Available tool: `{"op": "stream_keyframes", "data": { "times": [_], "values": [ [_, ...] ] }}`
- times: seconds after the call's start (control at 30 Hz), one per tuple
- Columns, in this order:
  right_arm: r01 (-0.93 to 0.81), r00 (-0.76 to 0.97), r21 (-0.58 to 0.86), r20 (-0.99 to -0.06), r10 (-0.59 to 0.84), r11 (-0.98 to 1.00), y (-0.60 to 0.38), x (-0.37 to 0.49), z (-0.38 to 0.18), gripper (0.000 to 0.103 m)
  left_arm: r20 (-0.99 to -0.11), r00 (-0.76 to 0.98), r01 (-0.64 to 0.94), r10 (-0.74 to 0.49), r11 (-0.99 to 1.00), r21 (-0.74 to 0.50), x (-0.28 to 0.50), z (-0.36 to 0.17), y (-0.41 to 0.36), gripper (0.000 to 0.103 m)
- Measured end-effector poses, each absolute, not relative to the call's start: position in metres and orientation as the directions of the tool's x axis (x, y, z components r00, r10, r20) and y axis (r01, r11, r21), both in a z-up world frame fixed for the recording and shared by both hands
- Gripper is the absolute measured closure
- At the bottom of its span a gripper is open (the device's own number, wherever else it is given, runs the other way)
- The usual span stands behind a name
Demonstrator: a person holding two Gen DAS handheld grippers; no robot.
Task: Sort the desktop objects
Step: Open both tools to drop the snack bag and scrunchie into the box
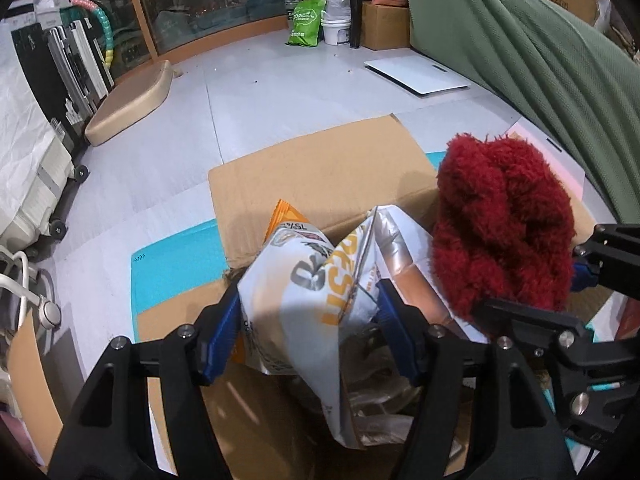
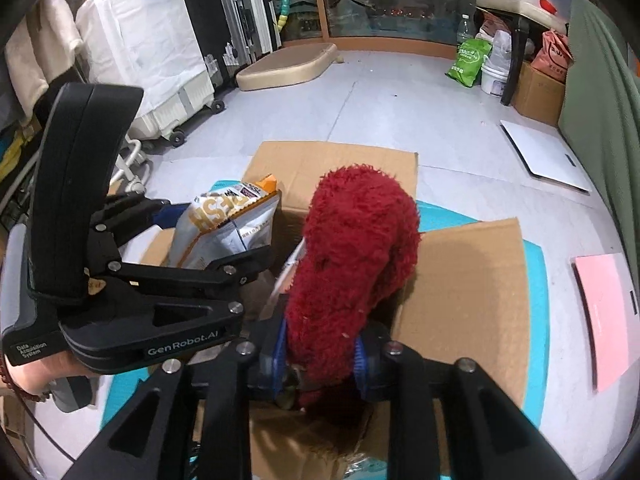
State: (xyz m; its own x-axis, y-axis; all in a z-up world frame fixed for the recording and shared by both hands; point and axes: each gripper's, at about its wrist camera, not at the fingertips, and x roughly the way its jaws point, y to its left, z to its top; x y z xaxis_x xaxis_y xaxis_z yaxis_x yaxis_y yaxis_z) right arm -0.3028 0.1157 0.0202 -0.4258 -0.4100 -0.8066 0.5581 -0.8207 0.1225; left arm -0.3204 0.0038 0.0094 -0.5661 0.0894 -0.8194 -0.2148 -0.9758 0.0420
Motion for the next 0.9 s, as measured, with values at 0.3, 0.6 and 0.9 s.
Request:
{"op": "stream_keyframes", "data": {
  "times": [0.3, 0.6, 0.9],
  "values": [
    [0.558, -0.479, 0.013, -0.812, -0.334, -0.830, 0.117, -0.299, 0.021, 0.047, -0.817, -0.553, -0.194, 0.161, -0.979, -0.062, -0.316, 0.011, -0.008, 0.001],
    [0.584, -0.510, -0.041, -0.796, -0.327, -0.811, 0.125, -0.277, 0.044, 0.046, -0.786, -0.603, -0.203, 0.138, -0.979, -0.016, -0.291, 0.031, -0.008, 0.000],
    [0.554, -0.529, 0.006, -0.770, -0.357, -0.833, 0.144, -0.249, 0.068, 0.036, -0.777, -0.623, -0.172, 0.091, -0.985, 0.022, -0.260, 0.054, -0.014, 0.000]
  ]
}}
